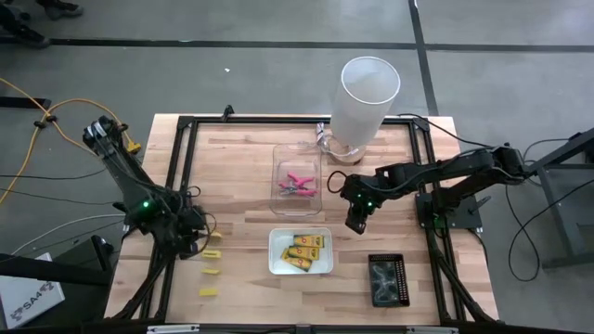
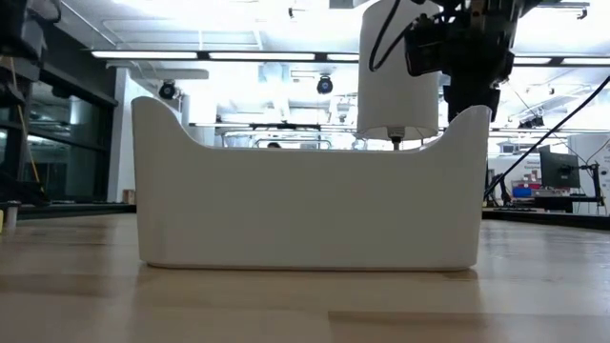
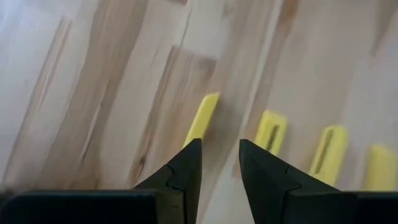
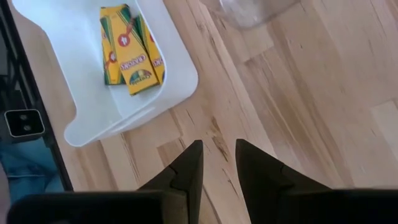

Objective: Pick & Place School Supplies
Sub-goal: Put the yellow eraser into the black bin

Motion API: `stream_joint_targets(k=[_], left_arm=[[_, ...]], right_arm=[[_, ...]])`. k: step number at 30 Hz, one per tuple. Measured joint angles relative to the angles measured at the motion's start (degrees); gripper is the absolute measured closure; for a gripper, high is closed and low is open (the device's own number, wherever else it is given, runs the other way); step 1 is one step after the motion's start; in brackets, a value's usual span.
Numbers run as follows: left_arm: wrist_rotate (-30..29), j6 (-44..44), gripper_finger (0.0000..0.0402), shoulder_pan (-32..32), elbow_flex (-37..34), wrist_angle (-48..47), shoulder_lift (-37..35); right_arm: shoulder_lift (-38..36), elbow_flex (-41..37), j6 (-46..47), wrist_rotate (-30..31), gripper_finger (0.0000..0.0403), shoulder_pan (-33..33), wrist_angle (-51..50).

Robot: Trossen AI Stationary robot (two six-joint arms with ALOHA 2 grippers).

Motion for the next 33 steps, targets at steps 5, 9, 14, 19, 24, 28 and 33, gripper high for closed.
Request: stream_joint_targets(k=[5,9,14,19,24,28,33], left_arm=[[2.4,1.1,0.0298,1.5,-2.1,0.3,0.3],[2.7,2.7,0.0298,2.1,-2.6,0.3,0.6],[3.1,3.7,0.0298,2.1,-2.6,0.3,1.5],[3.1,4.3,0.0298,2.1,-2.6,2.1,4.4],[4.3,5.7,0.0298,2.6,-2.6,2.9,9.6],[6.8,7.3,0.0298,4.7,-2.6,3.7,13.0],[7.2,12.8,0.0298,7.6,-2.6,6.7,14.4]], right_arm=[[0.0,0.0,0.0,0.0,0.0316,0.0,0.6],[0.0,0.0,0.0,0.0,0.0316,0.0,0.9],[0.0,0.0,1.4,0.0,0.0316,0.0,1.9],[0.0,0.0,1.5,0.0,0.0316,0.0,2.0],[0.0,0.0,1.5,0.0,0.0316,0.0,2.4],[0.0,0.0,1.5,0.0,0.0316,0.0,2.6],[0.0,0.0,1.5,0.0,0.0316,0.0,2.9]])
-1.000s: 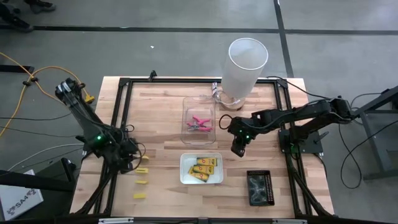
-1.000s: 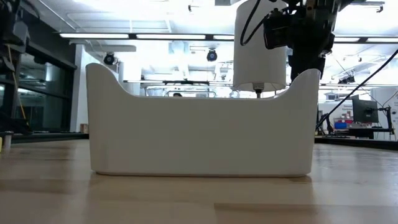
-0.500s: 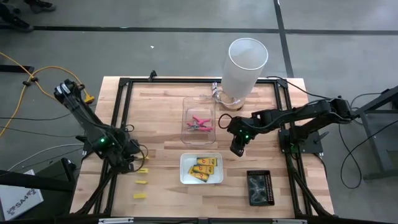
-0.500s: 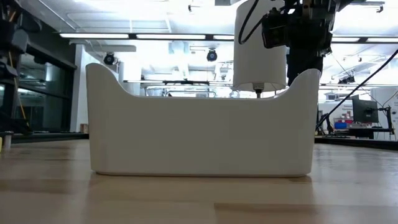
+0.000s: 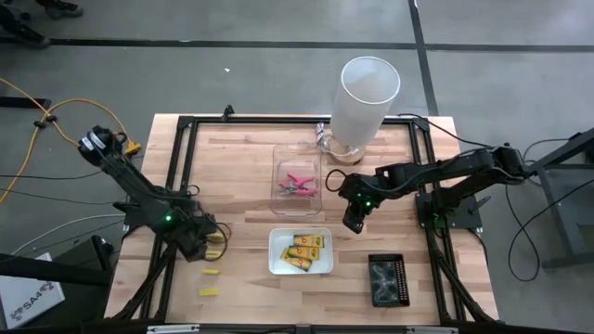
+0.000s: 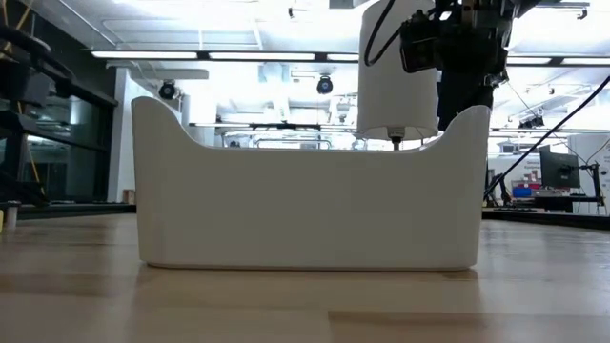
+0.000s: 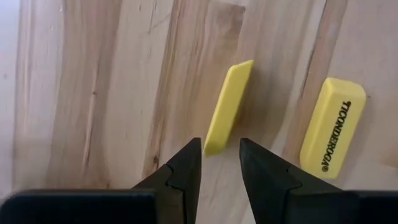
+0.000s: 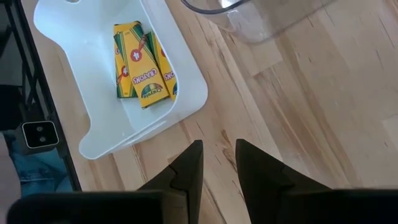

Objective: Pick & Place School Supplies
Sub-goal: Put the yellow eraser into the black bin

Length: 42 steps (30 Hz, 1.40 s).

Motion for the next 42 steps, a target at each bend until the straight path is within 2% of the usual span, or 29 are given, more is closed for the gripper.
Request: stream_joint_targets(k=[16,36,42], left_arm=[[3.6,9.4,0.0298,7.2,0.0,2.5,0.1],[5.6,9.5,0.0298,7.9,-1.1,4.3,0.1],[6.6,7.9,0.0298,7.9,-3.5,7.2,0.1]], right_arm=[[0.0,0.0,0.0,1.7,0.0316,3.3,0.2],[0.0,0.0,2.9,3.0,0.0316,4.9,0.4],[0.0,0.0,3.1,2.7,0.0316,4.9,0.4]])
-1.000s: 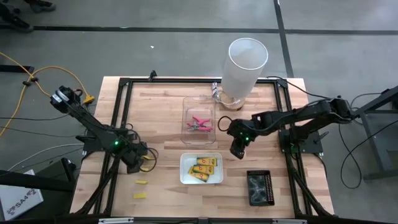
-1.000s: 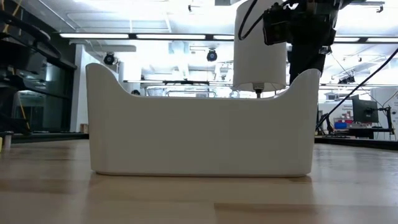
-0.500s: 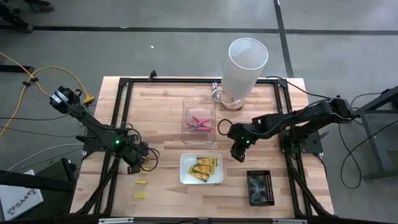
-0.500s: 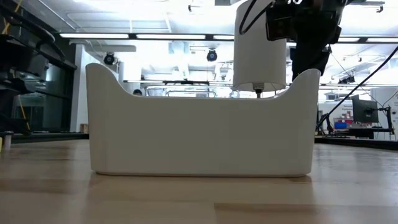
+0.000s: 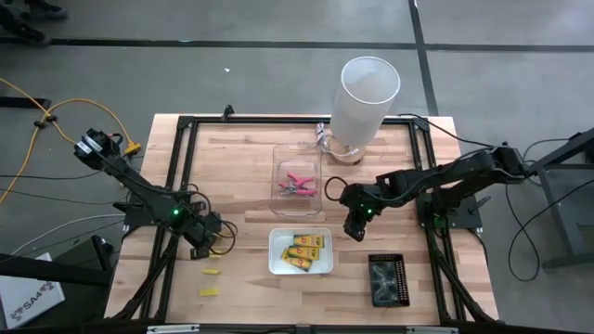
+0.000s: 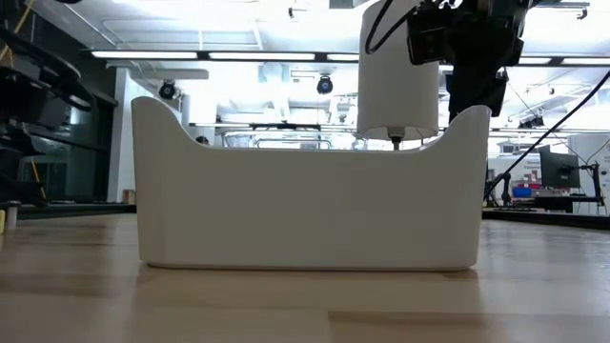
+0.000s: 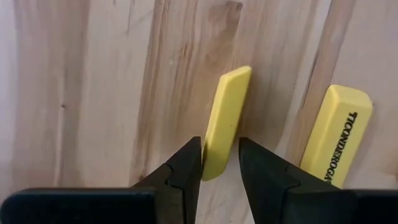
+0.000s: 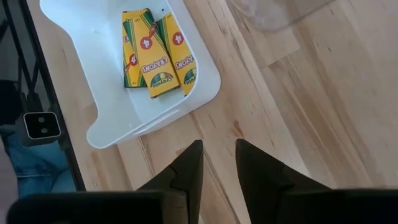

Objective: Pick & Place School Supplies
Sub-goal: Put the yellow eraser into the black bin

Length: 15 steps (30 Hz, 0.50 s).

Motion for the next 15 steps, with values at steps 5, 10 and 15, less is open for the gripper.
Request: stream_joint_targets(k=[5,10,15], left_arm=[[-0.2,-1.2,0.0303,0.0,-0.6,0.6,0.0],[-0.8,-1.3,0.0333,0.0,-0.6,0.6,0.0],[-0.8,-1.3,0.0374,0.0,-0.6,0.5,0.0]], right_arm=[[0.0,0.0,0.0,-0.2,0.0316,0.0,0.0],[0.0,0.0,0.0,-0.2,0.0316,0.0,0.0],[0.0,0.0,-0.1,-0.2,0.0316,0.0,0.0]])
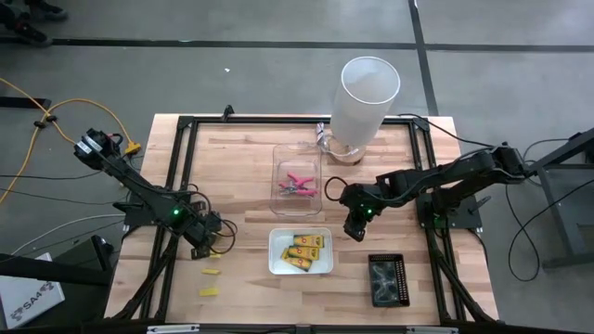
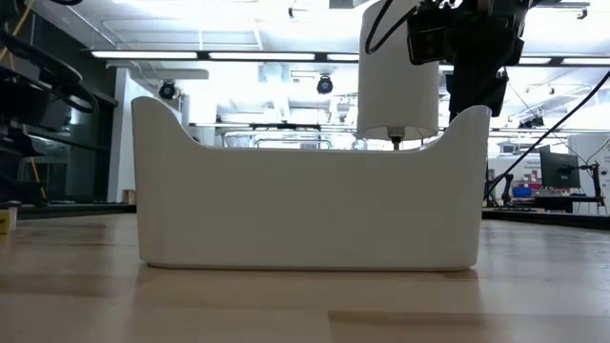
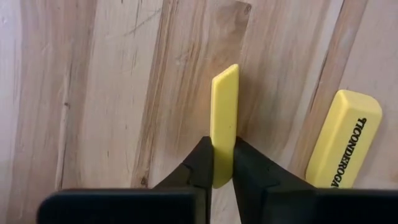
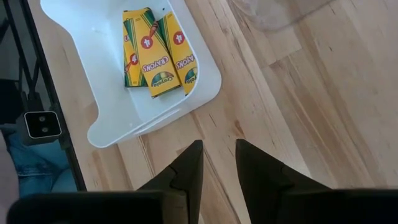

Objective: Pick & Place School Supplies
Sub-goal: Put the yellow eraser into the black bin

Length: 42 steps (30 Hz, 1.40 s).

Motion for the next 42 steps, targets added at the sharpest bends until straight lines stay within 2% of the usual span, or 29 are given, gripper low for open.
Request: stream_joint_targets(k=[11,16,22,30,33,42], left_arm=[[0.0,0.9,0.0371,0.0,1.2,0.1,0.1],[0.0,3.1,0.0374,0.5,4.3,0.1,0.0],[-0.4,8.8,0.0375,4.0,9.7,-0.5,0.0],[-3.1,18.6,0.0375,11.2,17.3,-0.5,0.1],[-3.6,21.4,0.0375,14.1,19.3,1.3,0.1],[-7.1,32.9,0.0376,18.9,20.4,17.0,0.1]], right_arm=[[0.0,0.0,-0.4,-0.4,0.0316,0.0,0.0],[0.0,0.0,-1.4,-3.8,0.0316,-0.1,0.0],[0.0,0.6,-5.1,-8.8,0.0316,-0.1,0.2],[0.0,3.1,-12.0,-10.3,0.0316,-0.1,12.1],[0.0,3.2,-15.3,-7.9,0.0316,0.0,18.0],[0.3,3.2,-23.0,7.7,0.0316,1.1,28.3]])
